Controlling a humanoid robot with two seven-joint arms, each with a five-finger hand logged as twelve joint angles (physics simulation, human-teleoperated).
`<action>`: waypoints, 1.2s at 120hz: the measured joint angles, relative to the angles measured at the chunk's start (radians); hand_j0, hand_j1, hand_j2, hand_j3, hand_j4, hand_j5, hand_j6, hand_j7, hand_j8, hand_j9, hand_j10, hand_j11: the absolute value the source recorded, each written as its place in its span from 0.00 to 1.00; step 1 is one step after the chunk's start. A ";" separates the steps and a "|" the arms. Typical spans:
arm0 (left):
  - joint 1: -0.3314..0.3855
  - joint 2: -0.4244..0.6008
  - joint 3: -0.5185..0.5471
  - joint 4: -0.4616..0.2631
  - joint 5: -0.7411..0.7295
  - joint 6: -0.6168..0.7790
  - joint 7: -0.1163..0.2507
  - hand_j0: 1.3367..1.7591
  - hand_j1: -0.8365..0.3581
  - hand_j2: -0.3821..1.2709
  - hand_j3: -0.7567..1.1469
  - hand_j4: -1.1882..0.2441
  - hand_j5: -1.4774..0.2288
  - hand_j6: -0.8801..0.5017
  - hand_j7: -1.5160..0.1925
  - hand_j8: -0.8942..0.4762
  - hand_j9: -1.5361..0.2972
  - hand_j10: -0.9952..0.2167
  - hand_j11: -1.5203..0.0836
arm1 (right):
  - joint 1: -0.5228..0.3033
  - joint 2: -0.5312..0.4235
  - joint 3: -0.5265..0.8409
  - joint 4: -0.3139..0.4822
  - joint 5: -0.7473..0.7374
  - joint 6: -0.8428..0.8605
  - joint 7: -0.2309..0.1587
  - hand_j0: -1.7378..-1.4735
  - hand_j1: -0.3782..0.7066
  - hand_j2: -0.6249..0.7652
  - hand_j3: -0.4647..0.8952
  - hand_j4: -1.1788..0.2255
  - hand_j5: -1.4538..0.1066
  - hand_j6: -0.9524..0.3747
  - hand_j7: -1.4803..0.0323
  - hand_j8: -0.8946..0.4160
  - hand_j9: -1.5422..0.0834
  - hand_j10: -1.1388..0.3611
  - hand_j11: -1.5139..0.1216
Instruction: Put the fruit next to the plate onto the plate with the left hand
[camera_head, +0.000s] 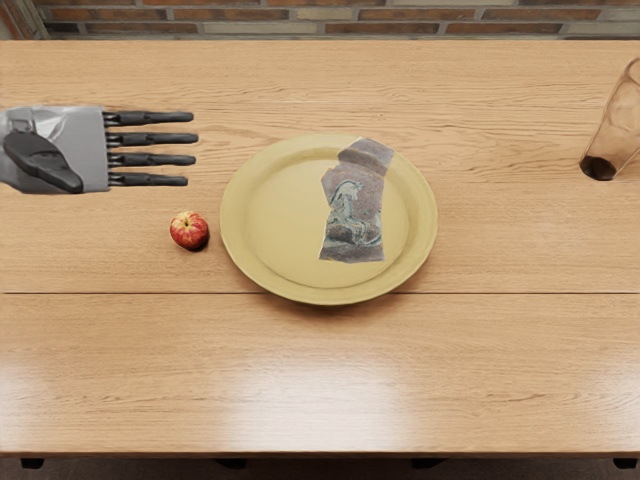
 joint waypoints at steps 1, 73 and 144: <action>0.000 0.000 0.000 0.000 0.000 0.000 0.000 0.76 0.97 0.23 0.40 0.82 0.85 0.63 0.87 0.64 0.83 0.81 0.93 | 0.000 0.000 0.000 0.000 0.000 0.000 0.000 0.30 0.03 0.45 0.34 0.84 0.93 0.72 0.98 0.68 0.95 0.76 0.93; -0.147 -0.137 -0.132 -0.201 0.895 0.210 0.000 0.76 0.97 0.23 0.40 0.82 0.85 0.62 0.87 0.64 0.82 0.81 0.93 | 0.007 0.000 -0.004 0.005 -0.001 0.004 -0.001 0.30 0.03 0.45 0.34 0.84 0.93 0.72 0.98 0.68 0.95 0.76 0.93; 0.142 -0.397 0.018 -0.177 1.765 0.674 0.000 0.76 0.93 0.24 0.40 0.78 0.82 0.59 0.84 0.60 0.79 0.76 0.90 | 0.012 0.000 -0.006 0.005 -0.001 0.002 -0.001 0.30 0.03 0.45 0.34 0.84 0.93 0.72 0.98 0.68 0.95 0.76 0.93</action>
